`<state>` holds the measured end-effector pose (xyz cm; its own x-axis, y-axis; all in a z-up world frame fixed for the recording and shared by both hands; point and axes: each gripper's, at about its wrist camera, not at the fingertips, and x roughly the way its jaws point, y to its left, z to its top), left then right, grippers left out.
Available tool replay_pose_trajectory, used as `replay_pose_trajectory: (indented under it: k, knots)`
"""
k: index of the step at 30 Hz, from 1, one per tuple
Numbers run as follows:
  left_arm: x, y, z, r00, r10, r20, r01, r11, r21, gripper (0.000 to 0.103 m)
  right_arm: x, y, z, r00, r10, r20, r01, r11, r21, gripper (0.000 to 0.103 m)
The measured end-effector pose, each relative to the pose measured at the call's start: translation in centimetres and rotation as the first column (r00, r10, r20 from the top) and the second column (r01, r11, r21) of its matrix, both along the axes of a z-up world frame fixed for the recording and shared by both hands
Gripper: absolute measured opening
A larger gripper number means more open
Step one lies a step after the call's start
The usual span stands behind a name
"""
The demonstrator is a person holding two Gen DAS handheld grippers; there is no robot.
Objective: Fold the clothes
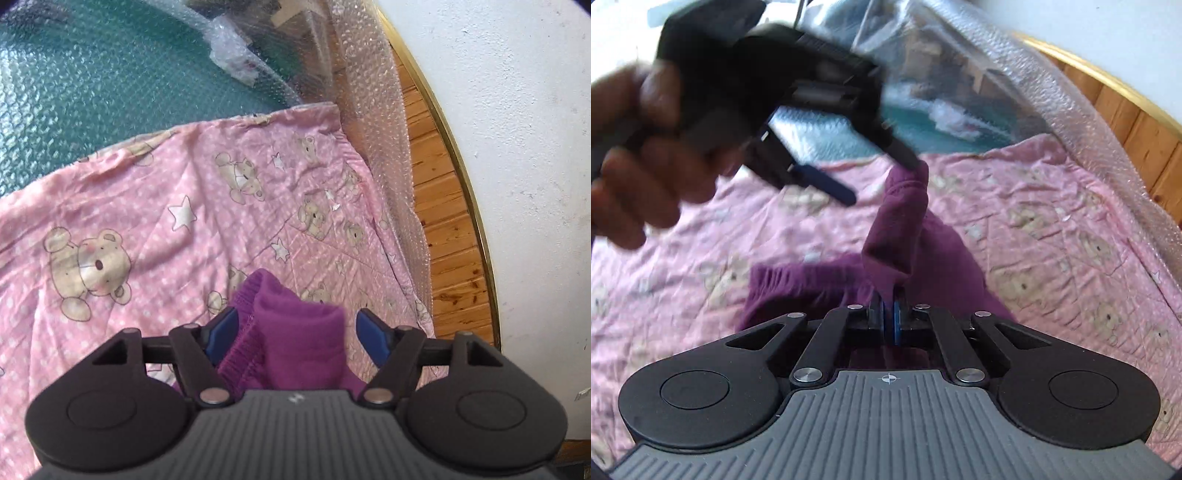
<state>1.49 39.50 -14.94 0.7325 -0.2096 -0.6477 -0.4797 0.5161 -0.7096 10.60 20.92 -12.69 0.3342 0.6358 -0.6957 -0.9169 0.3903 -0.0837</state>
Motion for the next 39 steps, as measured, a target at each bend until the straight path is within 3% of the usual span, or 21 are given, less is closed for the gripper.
replay_pose_trajectory:
  k: [6,7,8,10,11,13,14,15,17,19,21,23,24,26,27,29,31,32,36,38,39]
  knots:
    - [1.1,-1.0,-1.3,0.997,-0.060,-0.058,0.062,0.997,0.036,0.070,-4.2,-0.9,-1.6,0.998,0.005,0.056,-0.001,0.998,-0.062,0.002]
    - [1.2,-1.2,-1.3,0.996,-0.065,-0.060,0.068,0.997,0.039,0.065,-4.9,-1.0,-1.9,0.998,0.006,0.066,-0.001,0.997,-0.073,0.002]
    - [1.3,-1.4,-1.2,0.996,-0.073,-0.060,0.075,0.996,0.040,0.031,-5.6,-1.2,-2.1,0.997,0.007,0.074,-0.001,0.997,-0.083,0.002]
    - [0.9,-1.3,0.2,0.995,-0.102,-0.023,0.103,0.994,0.035,0.022,-5.8,-1.9,-1.0,0.999,-0.003,0.037,0.005,0.999,-0.035,0.002]
    - [0.0,-1.2,1.7,0.992,-0.123,0.014,0.122,0.991,0.045,0.022,-6.0,-2.3,-0.4,1.000,-0.008,0.017,0.008,1.000,-0.012,0.006]
    - [-2.0,-0.5,3.3,0.986,-0.163,0.032,0.161,0.986,0.037,0.022,-6.0,-3.8,1.0,0.998,-0.037,-0.054,0.039,0.998,0.048,0.028]
    - [-2.9,-0.2,3.5,0.984,-0.175,0.027,0.174,0.984,0.028,0.022,-5.9,-5.5,1.6,0.991,-0.081,-0.111,0.090,0.992,0.086,0.046]
    - [-3.4,0.2,2.8,0.984,-0.176,0.019,0.176,0.984,0.006,0.022,-5.7,-7.5,1.9,0.974,-0.135,-0.184,0.158,0.981,0.113,0.055]
    - [-4.2,0.8,1.4,0.984,-0.178,0.006,0.178,0.983,-0.040,0.023,-4.8,-12.7,1.3,0.889,-0.276,-0.366,0.345,0.929,0.135,0.054]
    - [-4.2,0.7,0.0,0.985,-0.170,0.023,0.171,0.981,-0.089,0.024,-4.0,-18.7,0.1,0.741,-0.405,-0.535,0.544,0.830,0.125,0.055]
    - [-3.7,0.0,-0.6,0.986,-0.167,0.016,0.168,0.982,-0.091,0.040,-3.2,-25.3,-1.7,0.534,-0.502,-0.680,0.733,0.676,0.077,0.055]
    - [-3.0,-1.1,-0.4,0.982,-0.188,0.017,0.189,0.980,-0.068,0.057,-3.0,-31.8,-3.7,0.322,-0.546,-0.774,0.875,0.484,0.022,0.055]
    - [-2.7,-1.7,-0.3,0.980,-0.200,0.017,0.200,0.978,-0.052,0.058,-3.0,-34.9,-4.6,0.225,-0.546,-0.807,0.925,0.380,0.000,0.055]
    - [-1.8,-2.2,-0.1,0.974,-0.225,0.010,0.225,0.974,-0.028,0.053,-3.6,-39.7,-6.0,0.091,-0.542,-0.836,0.978,0.206,-0.027,0.056]
    - [-1.4,-2.3,0.0,0.972,-0.237,0.003,0.237,0.971,-0.019,0.035,-3.9,-41.6,-6.3,0.050,-0.550,-0.834,0.990,0.138,-0.031,0.056]
    - [-0.7,-2.3,0.2,0.963,-0.269,-0.006,0.269,0.963,-0.017,0.017,-4.1,-44.4,-6.4,0.017,-0.560,-0.828,1.000,0.031,-0.001,0.053]
    - [-0.3,-2.3,1.2,0.959,-0.283,0.010,0.283,0.959,0.003,0.013,-4.0,-46.6,-6.2,0.001,-0.565,-0.825,0.999,-0.038,0.027,0.027]
    - [-0.2,-2.1,2.0,0.956,-0.289,0.039,0.290,0.957,-0.011,0.013,-3.9,-47.3,-5.8,0.016,-0.570,-0.821,0.997,-0.052,0.056,0.012]
    - [-0.3,-1.4,3.9,0.953,-0.289,0.091,0.292,0.956,-0.013,0.013,-3.3,-49.3,-4.1,0.078,-0.581,-0.810,0.987,-0.072,0.146,0.012]
    - [-0.3,-1.4,3.0,0.953,-0.300,0.048,0.301,0.953,-0.021,0.016,-2.9,-49.7,-4.8,0.055,-0.563,-0.825,0.990,-0.077,0.119,0.016]
    - [-0.2,-1.5,2.2,0.955,-0.297,0.018,0.297,0.955,-0.024,0.023,-2.8,-49.8,-5.4,0.039,-0.547,-0.836,0.992,-0.082,0.100,0.025]
